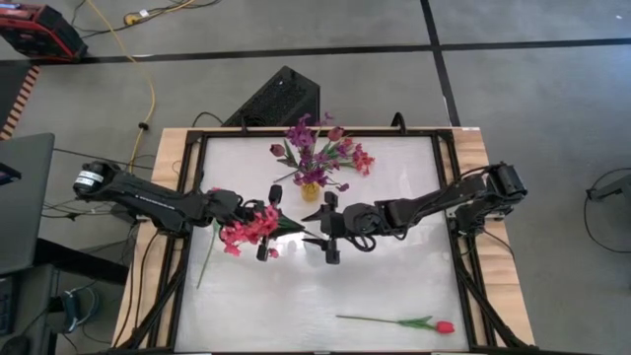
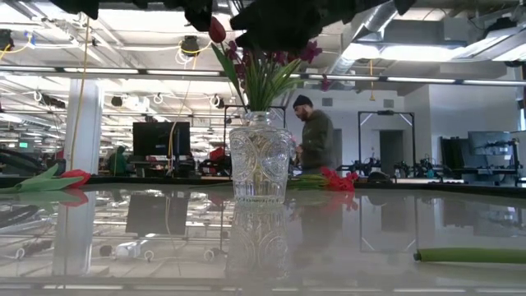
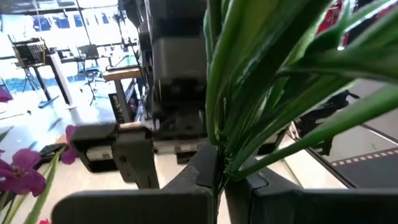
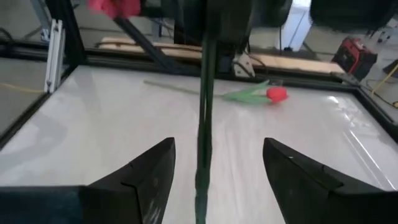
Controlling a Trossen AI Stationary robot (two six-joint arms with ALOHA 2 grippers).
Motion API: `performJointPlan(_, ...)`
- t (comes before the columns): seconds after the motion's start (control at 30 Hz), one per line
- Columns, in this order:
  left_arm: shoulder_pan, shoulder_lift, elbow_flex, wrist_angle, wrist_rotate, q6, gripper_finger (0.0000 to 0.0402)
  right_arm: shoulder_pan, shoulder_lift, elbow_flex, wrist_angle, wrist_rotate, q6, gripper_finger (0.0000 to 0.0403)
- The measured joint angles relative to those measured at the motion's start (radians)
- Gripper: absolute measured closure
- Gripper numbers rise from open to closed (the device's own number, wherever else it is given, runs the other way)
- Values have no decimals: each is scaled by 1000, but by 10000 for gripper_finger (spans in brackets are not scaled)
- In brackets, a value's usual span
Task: Sort flowers into vase by color
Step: Put the bottom pink flowers into the transparent vase
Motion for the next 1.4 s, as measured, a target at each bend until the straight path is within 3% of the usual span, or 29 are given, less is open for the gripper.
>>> performJointPlan(0.1,0,0,0,-3,0,-1,401,8,0,1,-13,24,7,158)
performJointPlan(0.17,0,0,0,-3,-1,-2,401,11,0,1,-14,24,7,196)
performJointPlan(0.33,0,0,0,-12,-21,-22,392,8,0,1,-25,24,8,353)
performJointPlan(0.37,1,0,0,-18,-21,-23,385,8,0,1,-33,27,-3,366)
performJointPlan(0.67,1,-2,0,-88,-58,5,255,11,-25,0,-104,63,4,365)
performJointPlan(0.83,1,-12,0,-176,-30,15,204,32,-84,0,-184,208,-4,365)
performJointPlan(1.27,3,-30,0,-364,-229,38,189,123,-196,0,-206,251,-78,365)
performJointPlan(1.4,6,-41,-3,-375,-239,41,189,169,-229,-4,-185,352,-113,365)
